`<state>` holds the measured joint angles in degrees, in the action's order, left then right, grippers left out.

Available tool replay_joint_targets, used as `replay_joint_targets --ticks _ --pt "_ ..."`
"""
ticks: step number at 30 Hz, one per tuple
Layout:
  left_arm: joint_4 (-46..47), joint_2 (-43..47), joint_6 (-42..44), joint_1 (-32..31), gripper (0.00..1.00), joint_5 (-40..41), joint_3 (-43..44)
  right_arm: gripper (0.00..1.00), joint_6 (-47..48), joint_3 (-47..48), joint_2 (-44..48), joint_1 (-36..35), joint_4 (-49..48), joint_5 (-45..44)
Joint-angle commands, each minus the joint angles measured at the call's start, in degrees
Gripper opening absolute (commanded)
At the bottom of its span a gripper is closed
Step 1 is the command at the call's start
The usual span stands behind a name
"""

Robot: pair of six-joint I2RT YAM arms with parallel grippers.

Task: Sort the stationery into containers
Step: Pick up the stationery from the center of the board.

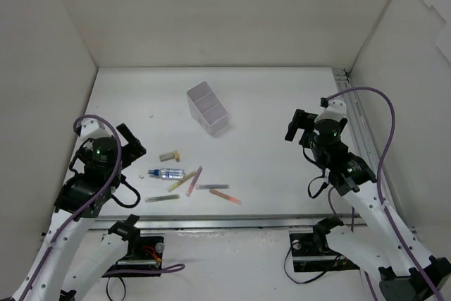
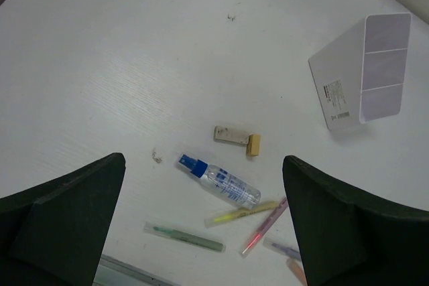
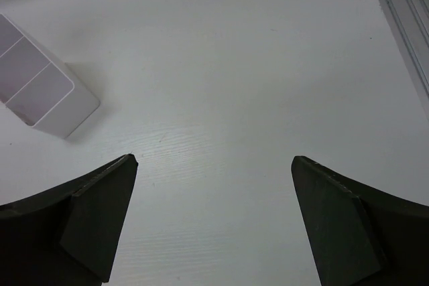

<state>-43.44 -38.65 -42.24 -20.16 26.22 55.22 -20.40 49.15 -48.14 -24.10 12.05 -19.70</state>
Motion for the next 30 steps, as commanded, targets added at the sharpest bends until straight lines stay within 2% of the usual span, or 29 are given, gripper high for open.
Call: replay_joint_targets --ticks 1,5,6,8,12,16,18,22,24,27,30 --pt "2.39 -2.30 -0.21 -0.05 1.00 -1.52 -0.46 0.98 2.21 0.34 0.33 -0.25 -5.02 5.01" --pt "3.19 -3.44 -0.47 -0.05 1.00 -2.84 -1.26 0.98 2.30 -0.19 -0.55 -0.34 -6.16 9.50" --pt "2.93 -3.71 -1.09 -0.05 1.00 -3.27 -1.52 0.98 2.99 -0.45 -0.90 -0.42 -6.86 12.90" --pt "0.91 -4.32 -5.55 -0.05 1.00 -3.28 -1.87 0.98 3.53 -0.54 -2.04 -0.34 -8.45 15.56" --pt "-2.08 -4.50 -12.86 -0.05 1.00 -5.03 -5.11 0.98 8.70 1.30 -7.65 -1.91 -11.08 27.05" --pt "-4.63 -3.45 -17.08 1.00 1.00 -4.77 -7.05 0.98 19.77 11.55 -22.82 -13.32 -9.77 28.66" --pt "-5.07 -1.87 -18.49 1.00 1.00 -3.99 -8.11 0.98 24.51 16.65 -31.26 -18.43 -9.68 32.86" --pt "-4.46 2.52 -19.29 1.53 1.00 -3.19 -10.39 0.97 27.78 27.19 -45.41 -27.02 -9.77 35.00" --pt "-4.63 4.45 -19.37 1.53 1.00 -2.58 -10.84 0.98 30.32 33.17 -52.62 -28.98 -9.77 32.99" --pt "-7.52 6.04 -20.42 2.06 1.00 -1.27 -10.40 0.98 32.70 36.89 -57.66 -32.85 -10.21 28.42" --pt "-9.90 7.45 -22.18 2.06 1.00 0.40 -10.22 0.95 33.67 40.84 -63.55 -34.87 -11.70 29.01"
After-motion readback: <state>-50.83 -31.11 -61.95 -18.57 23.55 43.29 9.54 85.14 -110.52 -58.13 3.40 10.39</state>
